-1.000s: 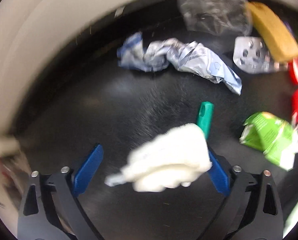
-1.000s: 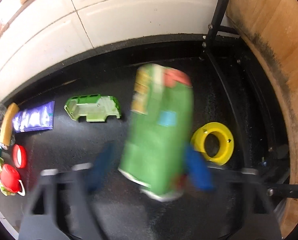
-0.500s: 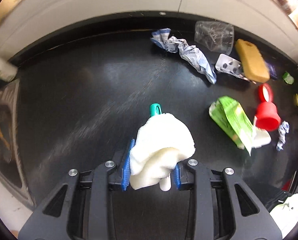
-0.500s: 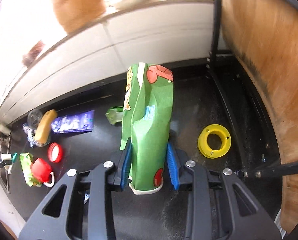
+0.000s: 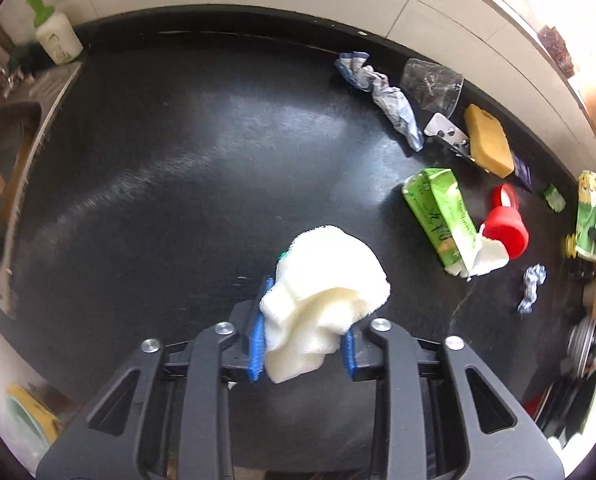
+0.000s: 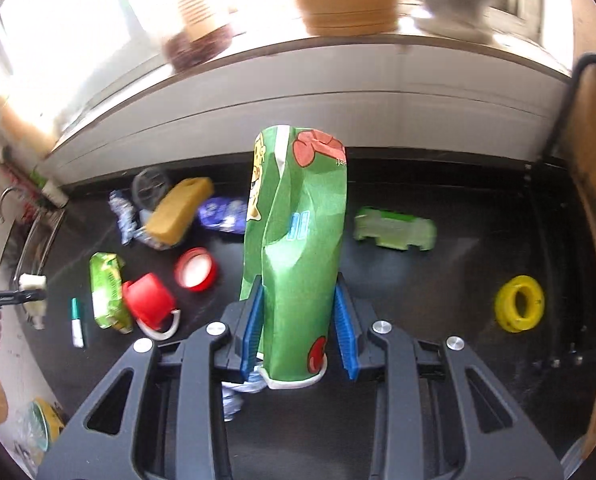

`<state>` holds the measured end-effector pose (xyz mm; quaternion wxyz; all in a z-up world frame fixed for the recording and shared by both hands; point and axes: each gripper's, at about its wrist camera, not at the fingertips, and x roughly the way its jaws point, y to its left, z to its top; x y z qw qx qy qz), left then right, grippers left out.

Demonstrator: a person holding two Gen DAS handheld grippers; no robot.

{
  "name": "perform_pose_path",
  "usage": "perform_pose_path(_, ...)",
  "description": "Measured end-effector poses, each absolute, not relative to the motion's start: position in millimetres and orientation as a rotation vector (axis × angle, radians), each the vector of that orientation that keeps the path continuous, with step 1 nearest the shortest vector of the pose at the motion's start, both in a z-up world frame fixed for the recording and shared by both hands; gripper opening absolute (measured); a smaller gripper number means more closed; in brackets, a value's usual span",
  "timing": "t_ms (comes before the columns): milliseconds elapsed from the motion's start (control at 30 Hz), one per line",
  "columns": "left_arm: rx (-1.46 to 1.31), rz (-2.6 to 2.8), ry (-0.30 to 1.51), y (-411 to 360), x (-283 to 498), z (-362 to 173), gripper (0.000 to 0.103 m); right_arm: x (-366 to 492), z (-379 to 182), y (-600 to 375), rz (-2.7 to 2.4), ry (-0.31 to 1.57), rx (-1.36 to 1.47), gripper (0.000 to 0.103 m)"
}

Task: Collect trash
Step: 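Carry the foam piece and snack bag over the yellow-rimmed bin with both tools, then open both tools to drop the foam piece and snack bag into the bin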

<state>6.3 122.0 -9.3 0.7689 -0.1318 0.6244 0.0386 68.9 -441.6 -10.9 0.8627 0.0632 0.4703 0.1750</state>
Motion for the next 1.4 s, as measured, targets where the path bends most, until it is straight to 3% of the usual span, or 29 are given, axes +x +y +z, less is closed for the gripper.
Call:
perform_pose_path(267, -0.362, 0.146, 1.28, 144.9, -50.8, 12.4, 0.023, 61.4, -1.9, -384.5, 0.496, 0.977, 0.071, 0.033)
perform_pose_path(500, -0.442, 0.372, 1.231, 200.8, -171.6, 38.1, 0.023, 46.0, 8.4, -261.3, 0.777, 0.995, -0.076, 0.033)
perform_pose_path(800, -0.603, 0.641, 1.172, 235.9, -336.4, 62.7, 0.023, -110.2, 31.2, -27.8, 1.379, 0.964, -0.38, 0.033)
perform_pose_path(1000, -0.75, 0.783, 1.235, 254.4, -409.2, 6.0, 0.023, -225.6, -18.1, 74.0, 1.578, 1.049, -0.622, 0.033)
perform_pose_path(1400, -1.115, 0.835, 1.188, 288.1, -459.1, -139.1, 0.023, -325.0, -145.4, 148.7, 1.564, 1.102, -0.996, 0.033)
